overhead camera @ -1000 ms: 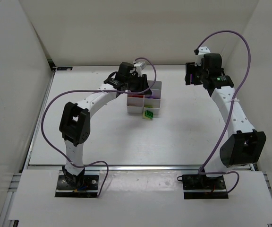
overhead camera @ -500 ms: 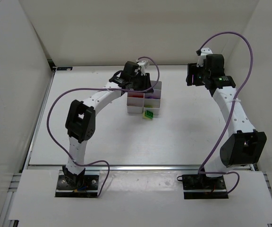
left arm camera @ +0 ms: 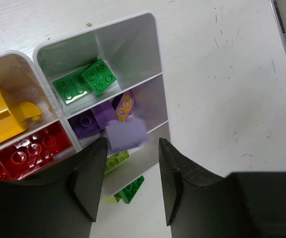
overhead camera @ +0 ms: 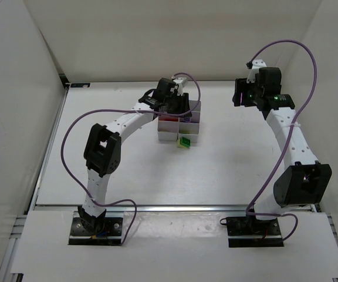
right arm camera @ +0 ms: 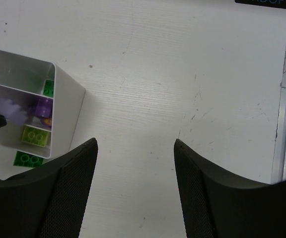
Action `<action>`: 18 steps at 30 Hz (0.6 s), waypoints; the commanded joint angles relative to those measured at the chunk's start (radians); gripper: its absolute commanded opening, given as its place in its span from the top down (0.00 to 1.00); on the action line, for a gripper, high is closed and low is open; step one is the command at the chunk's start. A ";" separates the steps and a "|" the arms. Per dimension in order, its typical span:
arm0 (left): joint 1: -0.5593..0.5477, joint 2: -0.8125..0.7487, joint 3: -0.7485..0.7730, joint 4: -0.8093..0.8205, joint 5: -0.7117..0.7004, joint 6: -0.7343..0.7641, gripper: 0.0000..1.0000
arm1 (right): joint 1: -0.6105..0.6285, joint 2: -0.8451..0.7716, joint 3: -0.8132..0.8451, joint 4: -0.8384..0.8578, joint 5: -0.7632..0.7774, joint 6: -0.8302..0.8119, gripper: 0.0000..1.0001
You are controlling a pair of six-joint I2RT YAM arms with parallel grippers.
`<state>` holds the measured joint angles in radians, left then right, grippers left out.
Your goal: Sort the legos into containers by color
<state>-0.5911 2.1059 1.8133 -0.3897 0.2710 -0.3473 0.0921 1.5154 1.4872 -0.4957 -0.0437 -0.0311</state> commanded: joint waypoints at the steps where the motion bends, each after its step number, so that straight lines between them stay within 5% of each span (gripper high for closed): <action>1: -0.003 -0.014 0.032 -0.006 -0.019 0.018 0.43 | -0.005 0.000 -0.007 0.016 -0.022 0.011 0.33; 7: -0.003 -0.018 0.027 0.009 0.011 0.028 0.33 | -0.005 0.005 -0.010 0.016 -0.036 0.013 0.33; 18: -0.039 -0.306 -0.198 0.127 0.111 0.186 0.41 | -0.005 0.002 -0.053 0.028 -0.082 0.023 0.34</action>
<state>-0.5995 1.9751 1.6547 -0.3046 0.3294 -0.2527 0.0917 1.5230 1.4551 -0.4942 -0.0917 -0.0254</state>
